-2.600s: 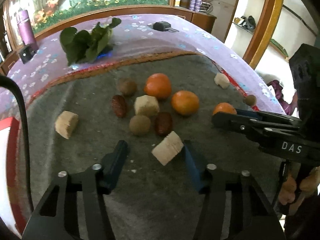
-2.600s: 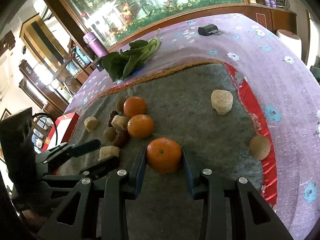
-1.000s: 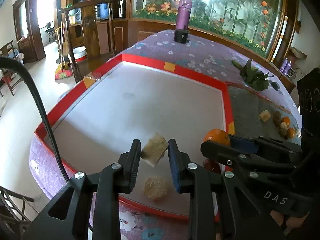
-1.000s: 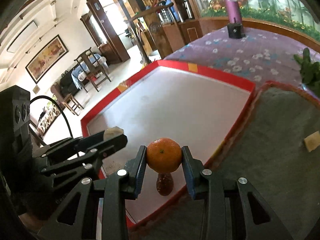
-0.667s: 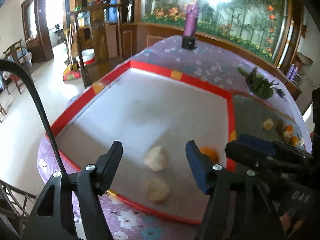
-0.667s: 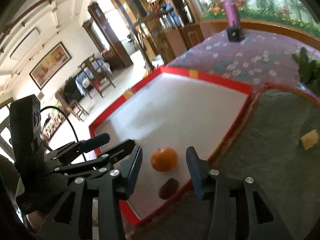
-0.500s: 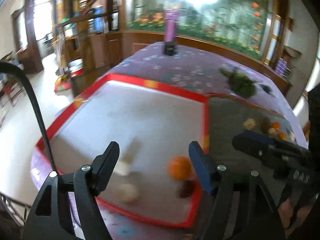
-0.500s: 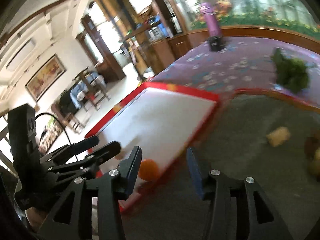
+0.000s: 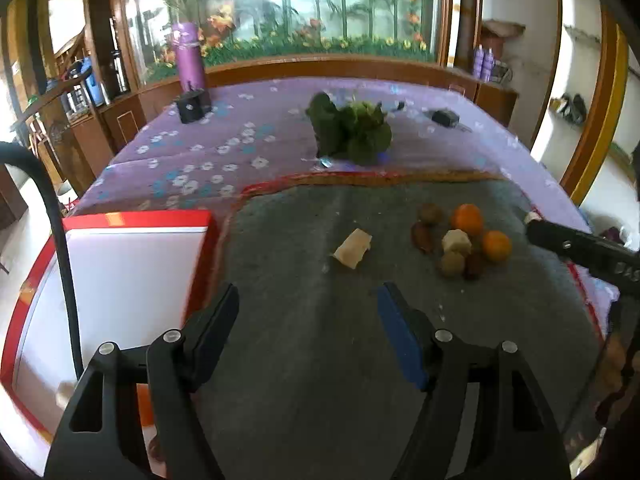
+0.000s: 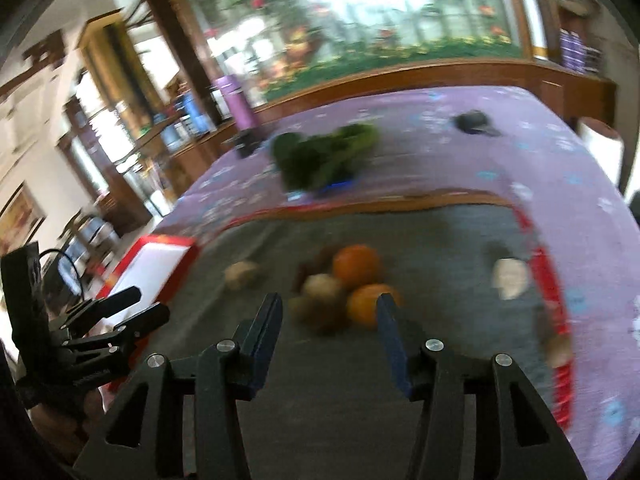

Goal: Organize fruits
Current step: 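Move both open tools back over the felt mat, then grasp another beige cube with the left tool while the right tool grasps a mandarin orange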

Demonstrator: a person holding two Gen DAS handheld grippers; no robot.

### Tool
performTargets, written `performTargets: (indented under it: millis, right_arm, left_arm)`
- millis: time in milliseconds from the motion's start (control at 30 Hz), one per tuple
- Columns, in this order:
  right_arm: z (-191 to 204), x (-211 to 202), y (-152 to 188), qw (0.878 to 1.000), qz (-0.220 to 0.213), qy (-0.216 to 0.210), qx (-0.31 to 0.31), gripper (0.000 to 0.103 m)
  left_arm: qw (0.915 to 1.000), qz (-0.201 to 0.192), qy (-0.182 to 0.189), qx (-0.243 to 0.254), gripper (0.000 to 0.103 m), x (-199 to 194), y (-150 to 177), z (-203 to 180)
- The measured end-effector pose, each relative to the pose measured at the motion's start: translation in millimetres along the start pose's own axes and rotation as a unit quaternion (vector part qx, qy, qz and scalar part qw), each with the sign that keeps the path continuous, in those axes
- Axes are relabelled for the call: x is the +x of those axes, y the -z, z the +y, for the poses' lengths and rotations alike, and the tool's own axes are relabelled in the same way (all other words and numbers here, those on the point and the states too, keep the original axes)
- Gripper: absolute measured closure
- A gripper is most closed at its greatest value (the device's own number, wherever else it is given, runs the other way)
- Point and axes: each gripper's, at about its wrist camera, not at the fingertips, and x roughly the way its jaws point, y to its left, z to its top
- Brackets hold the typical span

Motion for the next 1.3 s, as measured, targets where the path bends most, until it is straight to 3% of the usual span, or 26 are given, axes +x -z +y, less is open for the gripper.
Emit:
performTargets:
  millis: [100, 400, 567, 633, 867, 1033, 1300]
  right_arm:
    - [-15, 12, -2, 1.000, 0.016, 0.017, 0.007, 0.051]
    - [-22, 44, -3, 0.998, 0.051, -0.004, 0.021, 0.052]
    - [-12, 54, 5, 0.998, 0.063, 0.013, 0.000, 0.056]
    - [-6, 56, 7, 0.998, 0.060, 0.027, -0.017, 0.063]
    - [-5, 56, 11, 0.998, 0.053, 0.032, -0.023, 0.067]
    - [-10, 54, 12, 0.998, 0.052, 0.019, -0.010, 0.067]
    - [-14, 49, 12, 0.999, 0.049, 0.011, 0.002, 0.068]
  left_arm:
    - [0.9999, 0.011, 0.005, 0.011, 0.032, 15, -7, -9]
    - [0.9988, 0.023, 0.012, 0.042, 0.032, 52, -20, -21]
    - [0.9982, 0.031, 0.018, 0.048, 0.032, 65, -22, -17]
    - [0.9980, 0.035, 0.024, 0.046, 0.033, 69, -23, -15]
    - [0.9973, 0.033, 0.044, 0.049, 0.056, 77, -25, -20]
    - [0.9977, 0.025, 0.032, 0.055, 0.073, 74, -23, -22]
    - [0.9963, 0.011, 0.040, 0.076, 0.088, 61, -16, -26]
